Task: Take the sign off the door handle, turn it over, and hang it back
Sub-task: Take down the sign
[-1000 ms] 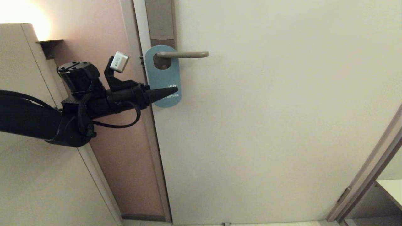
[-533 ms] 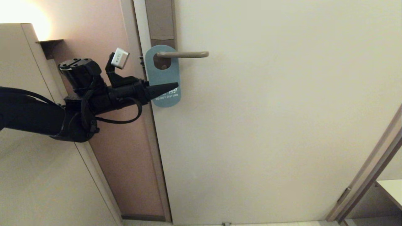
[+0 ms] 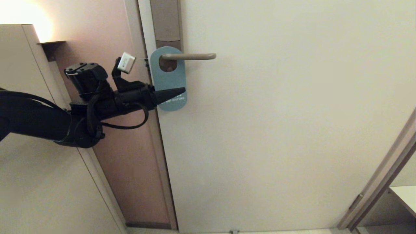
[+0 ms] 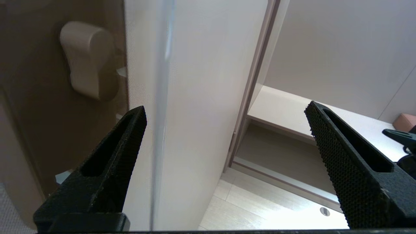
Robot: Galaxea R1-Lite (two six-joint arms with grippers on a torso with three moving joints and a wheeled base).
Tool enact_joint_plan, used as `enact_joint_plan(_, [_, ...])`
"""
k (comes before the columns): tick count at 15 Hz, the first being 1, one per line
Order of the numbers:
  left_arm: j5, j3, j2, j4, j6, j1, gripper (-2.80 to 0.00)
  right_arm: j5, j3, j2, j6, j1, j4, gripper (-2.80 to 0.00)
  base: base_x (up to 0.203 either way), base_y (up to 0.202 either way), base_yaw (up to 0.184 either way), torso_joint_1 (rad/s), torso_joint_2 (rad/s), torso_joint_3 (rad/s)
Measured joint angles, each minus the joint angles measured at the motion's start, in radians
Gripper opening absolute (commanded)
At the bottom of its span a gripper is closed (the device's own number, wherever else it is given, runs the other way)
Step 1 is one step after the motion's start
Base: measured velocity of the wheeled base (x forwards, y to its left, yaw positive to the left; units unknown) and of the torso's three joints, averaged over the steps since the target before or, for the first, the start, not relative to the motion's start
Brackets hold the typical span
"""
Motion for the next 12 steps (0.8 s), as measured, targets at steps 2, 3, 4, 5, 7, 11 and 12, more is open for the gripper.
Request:
enact_joint_plan(2, [-0.001,-0.003,0.006,-0.001,0.002,0.0,-2.8,0.0,0.0,0.0,0.0,0.0,0.0,-2.8,0.0,0.0,0.0,0.0,0.0,0.0])
enact_joint_plan(3, [-0.001,-0.005,0.009,-0.002,0.003,-0.001,-2.8,0.0,0.0,0.0,0.0,0.0,0.0,-2.8,0.0,0.0,0.0,0.0,0.0,0.0])
enact_joint_plan(4, [-0.001,-0.009,0.012,-0.007,-0.002,0.0,-2.8,0.0,0.0,0.0,0.0,0.0,0.0,-2.8,0.0,0.0,0.0,0.0,0.0,0.0])
enact_joint_plan(5, [0.0,-0.012,0.013,-0.007,-0.005,0.001,-2.8,0.001,0.0,0.0,0.0,0.0,0.0,-2.8,0.0,0.0,0.0,0.0,0.0,0.0])
enact_joint_plan(7, [-0.001,-0.013,0.014,-0.007,-0.005,0.004,-2.8,0.0,0.0,0.0,0.0,0.0,0.0,-2.8,0.0,0.0,0.0,0.0,0.0,0.0])
enact_joint_plan(11, [-0.001,-0.015,0.014,-0.006,-0.005,0.007,-2.8,0.0,0.0,0.0,0.0,0.0,0.0,-2.8,0.0,0.0,0.0,0.0,0.0,0.0])
enact_joint_plan(12, [-0.002,-0.015,0.014,-0.006,-0.005,0.007,-2.8,0.0,0.0,0.0,0.0,0.0,0.0,-2.8,0.0,0.0,0.0,0.0,0.0,0.0])
